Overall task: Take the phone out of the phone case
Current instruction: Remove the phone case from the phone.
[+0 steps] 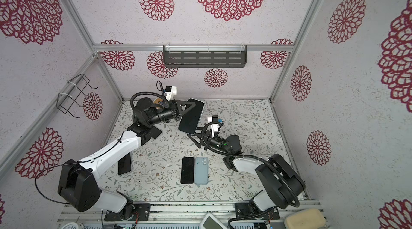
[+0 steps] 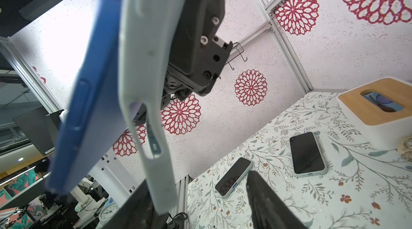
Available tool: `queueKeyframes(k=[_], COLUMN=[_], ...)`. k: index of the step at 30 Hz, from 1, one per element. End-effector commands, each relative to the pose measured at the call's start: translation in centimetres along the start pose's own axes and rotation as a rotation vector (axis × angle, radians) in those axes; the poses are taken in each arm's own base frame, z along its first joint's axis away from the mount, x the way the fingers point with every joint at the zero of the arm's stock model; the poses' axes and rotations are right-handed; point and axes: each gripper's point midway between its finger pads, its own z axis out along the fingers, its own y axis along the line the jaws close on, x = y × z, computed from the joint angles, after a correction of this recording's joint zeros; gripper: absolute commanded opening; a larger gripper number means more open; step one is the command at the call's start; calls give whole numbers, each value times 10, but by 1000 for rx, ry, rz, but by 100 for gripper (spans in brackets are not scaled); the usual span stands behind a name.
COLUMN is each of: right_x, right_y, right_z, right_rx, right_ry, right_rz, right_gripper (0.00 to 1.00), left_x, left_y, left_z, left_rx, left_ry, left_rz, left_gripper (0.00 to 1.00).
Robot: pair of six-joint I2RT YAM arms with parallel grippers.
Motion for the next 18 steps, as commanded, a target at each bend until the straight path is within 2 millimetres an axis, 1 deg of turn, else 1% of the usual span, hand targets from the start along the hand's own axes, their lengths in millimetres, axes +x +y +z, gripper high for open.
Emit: queueKeyframes(k=[1,4,6,9,12,15,17,18], right_x=[-47,-47,-47,-47,-46,-43,-41,-41], right_y=[9,11,9,6,7,10,10,11], right_z=[-8,-10,-11,-9,-9,-8,-9,-9], right_rx=[11,2,10,9,-14,-38,-36,-29], right_ry=[-156,-158,-157,-150,-156,-151,-146,-146], right_rz=[-37,-26,-21,-5,18,53,72,81], right_gripper=[59,55,54,47,38,24,15,12], left_x=[15,14,15,16,14,9,7,8], left_y=[-1,4,3,3,2,10,23,32], left_z=[1,2,2,0,-3,-5,-4,-3], left_rx=[35,41,49,50,48,31,-2,-28], left_ry=[64,59,59,56,39,17,-3,-4], left_rz=[-38,-45,-45,-38,-30,-33,-34,-36], left_gripper=[0,0,0,0,0,0,0,0])
